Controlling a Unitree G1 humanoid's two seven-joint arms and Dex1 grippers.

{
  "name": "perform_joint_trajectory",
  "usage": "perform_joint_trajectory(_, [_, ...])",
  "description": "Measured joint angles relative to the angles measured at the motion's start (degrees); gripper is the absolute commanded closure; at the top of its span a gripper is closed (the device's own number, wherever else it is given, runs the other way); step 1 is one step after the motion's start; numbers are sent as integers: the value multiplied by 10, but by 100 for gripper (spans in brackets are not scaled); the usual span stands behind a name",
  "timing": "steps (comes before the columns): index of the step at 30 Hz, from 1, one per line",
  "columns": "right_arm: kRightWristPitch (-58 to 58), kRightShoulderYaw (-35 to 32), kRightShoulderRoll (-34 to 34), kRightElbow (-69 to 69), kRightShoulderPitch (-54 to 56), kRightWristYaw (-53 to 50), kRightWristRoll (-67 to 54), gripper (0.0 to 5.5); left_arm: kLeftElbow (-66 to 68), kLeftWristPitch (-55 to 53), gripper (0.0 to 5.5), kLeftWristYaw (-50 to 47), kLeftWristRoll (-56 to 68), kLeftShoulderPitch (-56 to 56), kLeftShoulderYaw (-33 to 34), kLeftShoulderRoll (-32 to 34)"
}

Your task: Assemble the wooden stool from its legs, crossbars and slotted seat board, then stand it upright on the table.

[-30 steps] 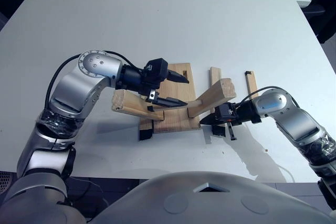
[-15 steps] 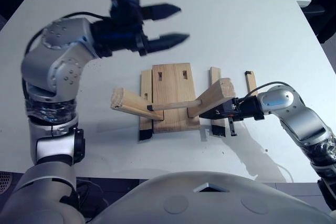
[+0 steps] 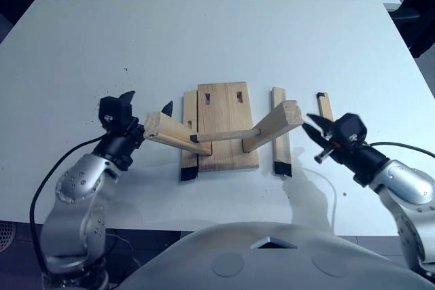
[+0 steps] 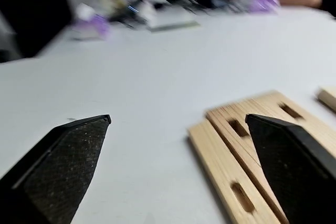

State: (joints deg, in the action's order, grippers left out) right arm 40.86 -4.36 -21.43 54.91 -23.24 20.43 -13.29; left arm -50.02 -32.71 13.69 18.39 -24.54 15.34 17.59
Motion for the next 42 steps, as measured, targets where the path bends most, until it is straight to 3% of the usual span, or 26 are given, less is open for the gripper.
perform_joint_trajectory(4, [40,46,97,38,23,-117,13,454,-38,68,73,-25,-64,-43,-36,-18])
perform_joint_trajectory(9, [40,70,135,44,25,-190,43,454,-44,102,73,-32,-103,-36,-45,-18])
perform_joint_trajectory(15, [21,72,125,47,20,-208,44,357,-28,99,73,-34,-113,-34,-37,-17])
perform_joint_trajectory(19, [19,84,108,48,9,-199,42,297,-23,91,16,-21,-113,-71,-60,-17])
perform_joint_trajectory(23, [23,106,79,40,-21,-175,44,237,22,96,10,6,-128,-110,-84,5])
perform_joint_trajectory(28, [11,134,56,1,-37,-154,53,237,67,137,10,31,-138,-115,-104,22])
perform_joint_trajectory(39, [-22,112,97,42,-26,-205,79,237,28,197,10,-1,-138,-85,-41,-3])
perform_joint_trajectory(42, [-37,175,101,47,-4,-222,110,237,-6,177,10,-9,-151,-76,-64,-4])
